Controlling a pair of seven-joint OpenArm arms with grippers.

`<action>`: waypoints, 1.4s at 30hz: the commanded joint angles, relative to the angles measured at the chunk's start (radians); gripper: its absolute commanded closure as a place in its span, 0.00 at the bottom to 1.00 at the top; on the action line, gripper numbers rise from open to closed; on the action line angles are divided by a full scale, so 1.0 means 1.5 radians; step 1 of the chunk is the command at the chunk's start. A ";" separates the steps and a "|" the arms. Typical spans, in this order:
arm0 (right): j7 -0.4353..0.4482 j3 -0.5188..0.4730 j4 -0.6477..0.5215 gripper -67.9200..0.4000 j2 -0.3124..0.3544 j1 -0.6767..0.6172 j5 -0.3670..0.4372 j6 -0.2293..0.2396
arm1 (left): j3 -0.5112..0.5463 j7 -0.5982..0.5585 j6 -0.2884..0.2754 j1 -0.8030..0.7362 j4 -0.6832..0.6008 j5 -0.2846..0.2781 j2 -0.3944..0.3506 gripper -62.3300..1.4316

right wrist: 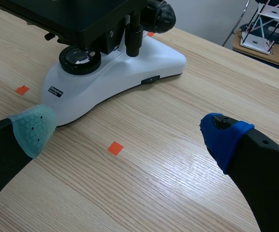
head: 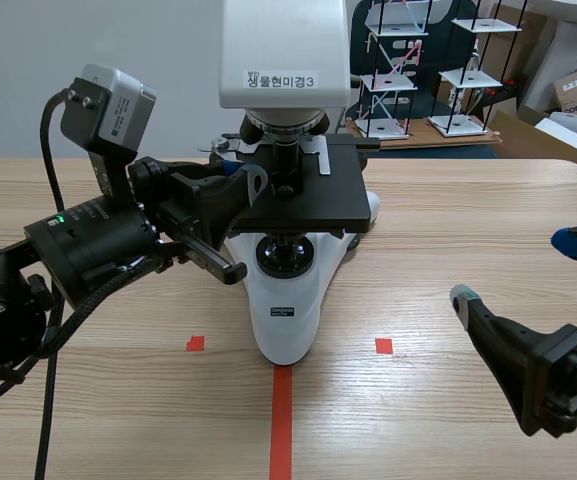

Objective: Return to the home posture

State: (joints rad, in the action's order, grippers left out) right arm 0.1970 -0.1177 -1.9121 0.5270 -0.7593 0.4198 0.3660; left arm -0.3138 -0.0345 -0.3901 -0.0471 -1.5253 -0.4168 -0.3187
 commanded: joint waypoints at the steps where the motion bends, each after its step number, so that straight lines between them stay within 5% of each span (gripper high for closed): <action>1: 0.012 -0.004 -0.007 0.02 0.009 0.007 0.007 0.000 | 0.004 -0.012 0.002 0.002 -0.006 -0.004 0.002 0.95; 35: 0.016 -0.004 -0.007 0.02 0.009 0.007 0.007 0.000 | 0.006 -0.016 0.002 -0.004 -0.006 -0.004 0.000 0.95; 42: 0.017 -0.004 -0.007 0.02 0.009 0.007 0.007 0.000 | 0.078 -0.063 -0.007 -0.086 -0.008 -0.004 0.000 0.95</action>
State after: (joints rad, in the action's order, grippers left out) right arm 0.2020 -0.1177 -1.9121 0.5270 -0.7593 0.4202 0.3660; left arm -0.2165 -0.1097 -0.3920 -0.1467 -1.5253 -0.4164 -0.3187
